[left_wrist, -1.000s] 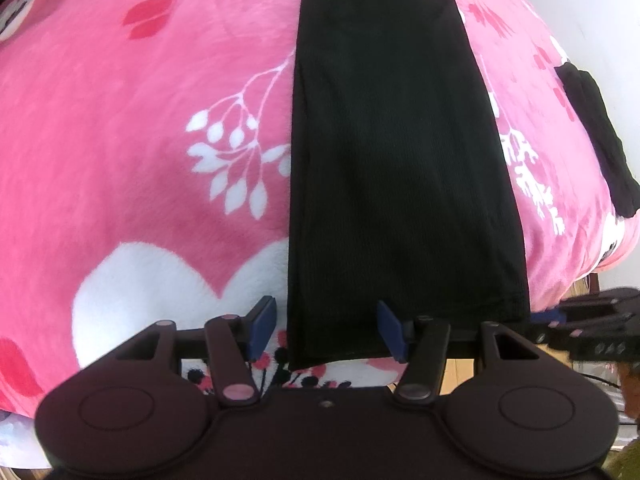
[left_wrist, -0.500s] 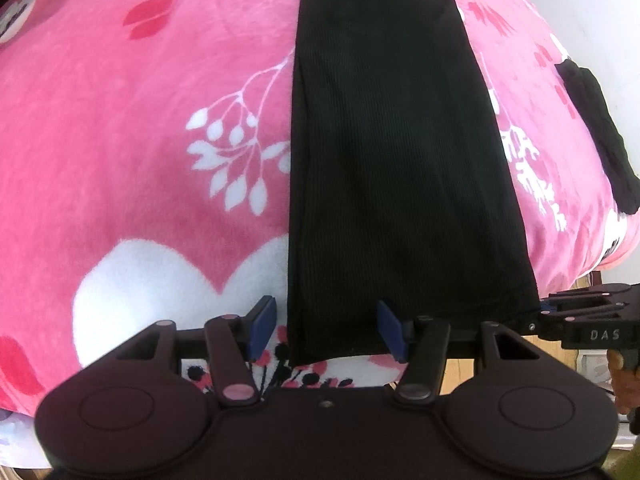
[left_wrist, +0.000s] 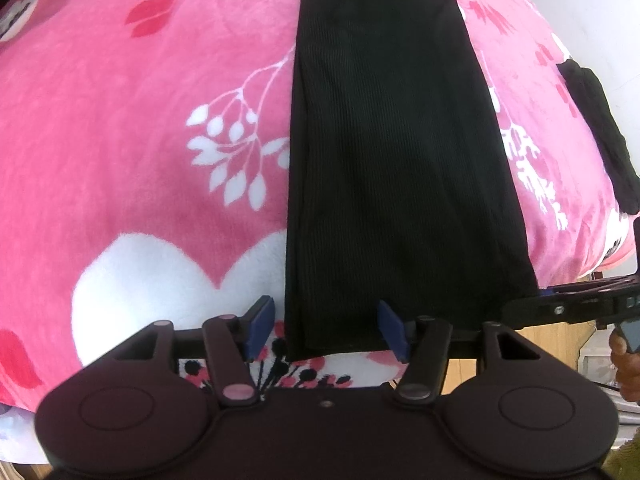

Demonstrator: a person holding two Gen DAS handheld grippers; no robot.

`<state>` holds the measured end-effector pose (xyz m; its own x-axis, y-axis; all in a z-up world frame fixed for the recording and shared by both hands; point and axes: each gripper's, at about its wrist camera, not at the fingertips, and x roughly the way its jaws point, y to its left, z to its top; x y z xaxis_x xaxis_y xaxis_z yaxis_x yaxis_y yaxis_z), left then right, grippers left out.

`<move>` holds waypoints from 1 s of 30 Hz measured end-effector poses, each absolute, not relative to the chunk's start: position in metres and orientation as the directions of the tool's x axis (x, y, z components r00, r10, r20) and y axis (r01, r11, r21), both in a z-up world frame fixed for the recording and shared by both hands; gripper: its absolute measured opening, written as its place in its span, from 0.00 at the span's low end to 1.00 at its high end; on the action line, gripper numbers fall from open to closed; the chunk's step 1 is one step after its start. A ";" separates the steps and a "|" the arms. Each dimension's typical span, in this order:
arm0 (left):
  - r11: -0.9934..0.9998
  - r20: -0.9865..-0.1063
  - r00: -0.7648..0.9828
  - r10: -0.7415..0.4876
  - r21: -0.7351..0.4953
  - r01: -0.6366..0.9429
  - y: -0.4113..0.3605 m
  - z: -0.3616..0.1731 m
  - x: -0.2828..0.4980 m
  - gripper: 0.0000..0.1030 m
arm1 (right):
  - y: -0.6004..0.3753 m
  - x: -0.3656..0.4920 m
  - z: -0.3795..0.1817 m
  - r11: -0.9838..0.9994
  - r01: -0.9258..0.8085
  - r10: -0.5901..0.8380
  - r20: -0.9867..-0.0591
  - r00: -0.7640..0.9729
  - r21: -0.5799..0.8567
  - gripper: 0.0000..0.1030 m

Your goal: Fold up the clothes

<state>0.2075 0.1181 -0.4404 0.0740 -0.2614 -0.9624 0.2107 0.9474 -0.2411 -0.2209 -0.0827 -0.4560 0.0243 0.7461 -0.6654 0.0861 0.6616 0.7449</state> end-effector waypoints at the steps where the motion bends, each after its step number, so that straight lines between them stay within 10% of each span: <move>1: 0.947 -0.963 0.074 -0.261 -0.240 0.213 0.119 -0.441 0.205 0.55 | -0.085 -0.221 -0.454 0.652 0.090 0.754 -0.657 0.027 0.753 0.60; 9: 0.952 -0.964 0.083 -0.254 -0.234 0.198 0.121 -0.440 0.190 0.55 | -0.075 -0.212 -0.468 0.629 0.157 0.765 -0.642 0.048 0.761 0.59; 13: 0.955 -0.963 0.080 -0.257 -0.240 0.174 0.124 -0.436 0.174 0.55 | -0.061 -0.211 -0.471 0.683 0.134 0.721 -0.692 0.029 0.718 0.09; 30: 0.958 -0.964 0.026 -0.263 -0.258 0.124 0.134 -0.437 0.115 0.57 | -0.072 -0.170 -0.431 0.549 0.254 0.805 -0.586 0.097 0.796 0.07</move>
